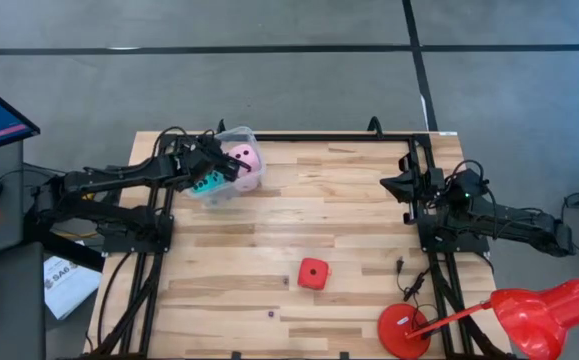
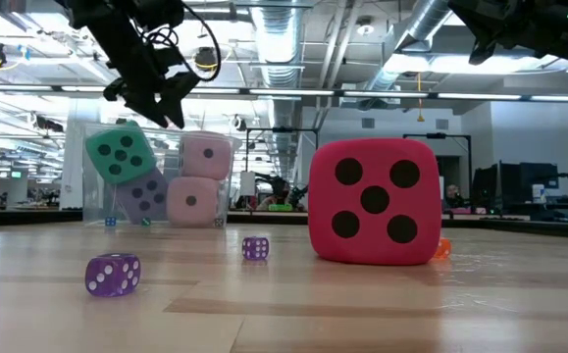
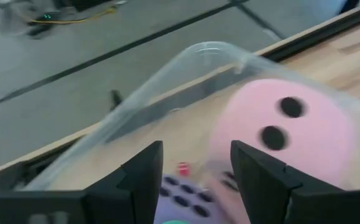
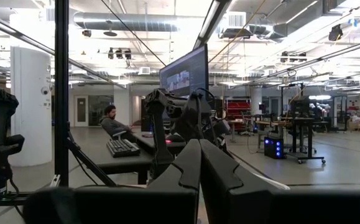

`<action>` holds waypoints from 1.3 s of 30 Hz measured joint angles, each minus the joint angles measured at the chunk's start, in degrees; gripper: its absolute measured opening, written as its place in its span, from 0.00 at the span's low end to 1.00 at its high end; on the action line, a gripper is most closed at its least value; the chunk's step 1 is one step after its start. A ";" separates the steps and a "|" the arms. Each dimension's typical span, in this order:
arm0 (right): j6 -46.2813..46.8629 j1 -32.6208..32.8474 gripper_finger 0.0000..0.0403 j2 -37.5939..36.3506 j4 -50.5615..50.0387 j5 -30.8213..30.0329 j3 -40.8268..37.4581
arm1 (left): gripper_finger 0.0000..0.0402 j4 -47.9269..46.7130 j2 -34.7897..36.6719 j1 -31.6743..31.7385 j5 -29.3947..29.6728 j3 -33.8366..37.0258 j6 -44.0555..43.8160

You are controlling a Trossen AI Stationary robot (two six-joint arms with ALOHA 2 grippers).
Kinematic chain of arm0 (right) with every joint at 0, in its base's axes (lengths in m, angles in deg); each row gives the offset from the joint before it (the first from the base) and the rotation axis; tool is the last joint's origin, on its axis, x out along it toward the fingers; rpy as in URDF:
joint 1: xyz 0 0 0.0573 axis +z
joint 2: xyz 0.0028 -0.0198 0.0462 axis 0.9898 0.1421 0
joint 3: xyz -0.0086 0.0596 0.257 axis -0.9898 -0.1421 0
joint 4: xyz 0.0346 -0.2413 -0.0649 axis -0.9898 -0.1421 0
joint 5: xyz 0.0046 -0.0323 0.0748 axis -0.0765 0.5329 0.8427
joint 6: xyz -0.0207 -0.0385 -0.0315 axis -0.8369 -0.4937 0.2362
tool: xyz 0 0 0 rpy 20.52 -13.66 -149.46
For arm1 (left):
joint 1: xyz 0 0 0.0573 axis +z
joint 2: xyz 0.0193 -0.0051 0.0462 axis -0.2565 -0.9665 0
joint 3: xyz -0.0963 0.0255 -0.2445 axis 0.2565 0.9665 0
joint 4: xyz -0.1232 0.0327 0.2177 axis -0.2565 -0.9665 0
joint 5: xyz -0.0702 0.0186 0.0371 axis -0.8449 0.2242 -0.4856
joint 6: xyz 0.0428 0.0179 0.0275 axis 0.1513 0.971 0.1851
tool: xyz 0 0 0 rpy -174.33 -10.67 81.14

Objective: Pick & Place Dice
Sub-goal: Put the top small purple dice into the transparent container

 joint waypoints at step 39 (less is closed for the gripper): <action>0.00 0.02 0.00 -0.02 0.02 0.00 0.00 | 0.32 27.68 -2.49 -34.32 -29.99 -0.02 19.48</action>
